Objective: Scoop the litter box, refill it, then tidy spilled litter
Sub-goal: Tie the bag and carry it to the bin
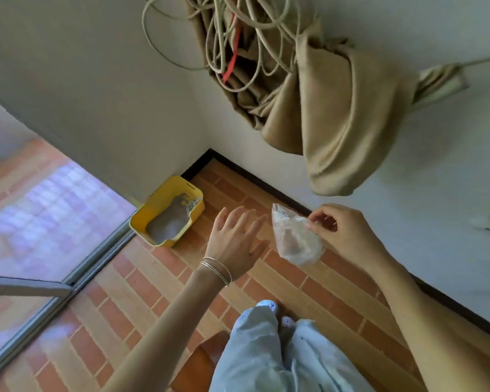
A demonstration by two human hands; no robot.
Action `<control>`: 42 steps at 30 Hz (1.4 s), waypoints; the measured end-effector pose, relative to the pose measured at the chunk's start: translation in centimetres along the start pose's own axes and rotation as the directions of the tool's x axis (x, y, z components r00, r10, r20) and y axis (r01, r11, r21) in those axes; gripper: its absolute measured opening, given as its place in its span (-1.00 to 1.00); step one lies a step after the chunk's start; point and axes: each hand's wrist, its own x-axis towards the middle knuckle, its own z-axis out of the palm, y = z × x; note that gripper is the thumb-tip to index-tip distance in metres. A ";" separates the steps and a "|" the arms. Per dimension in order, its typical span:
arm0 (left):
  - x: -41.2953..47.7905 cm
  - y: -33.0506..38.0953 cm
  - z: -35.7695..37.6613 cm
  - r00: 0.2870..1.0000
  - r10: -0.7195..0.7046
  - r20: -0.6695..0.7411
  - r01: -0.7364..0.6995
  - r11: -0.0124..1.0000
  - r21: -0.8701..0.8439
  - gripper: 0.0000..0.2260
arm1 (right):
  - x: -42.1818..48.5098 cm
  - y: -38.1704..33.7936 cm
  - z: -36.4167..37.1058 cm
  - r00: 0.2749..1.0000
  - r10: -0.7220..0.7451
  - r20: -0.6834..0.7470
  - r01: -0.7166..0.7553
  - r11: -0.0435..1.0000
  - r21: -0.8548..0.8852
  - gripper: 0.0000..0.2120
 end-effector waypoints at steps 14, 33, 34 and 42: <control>10.0 7.4 0.7 0.811 0.582 -0.067 -0.584 0.811 -0.026 -0.59 | -8.2 5.2 -4.3 0.820 0.410 -0.400 -0.420 0.905 0.067 -0.96; 10.1 35.7 2.7 0.293 0.956 -0.002 -0.956 0.293 -0.030 -0.54 | -32.4 13.6 -8.8 0.387 0.682 -0.621 -0.688 0.662 0.298 -0.91; 9.5 37.5 2.8 0.276 0.961 0.009 -0.961 0.276 -0.026 -0.54 | -34.1 14.2 -9.1 0.372 0.692 -0.619 -0.696 0.649 0.307 -0.91; 3.2 53.5 3.0 0.202 0.973 0.110 -0.976 0.210 -0.062 -0.56 | -48.0 19.2 -13.0 0.294 0.701 -0.650 -0.712 0.614 0.340 -0.88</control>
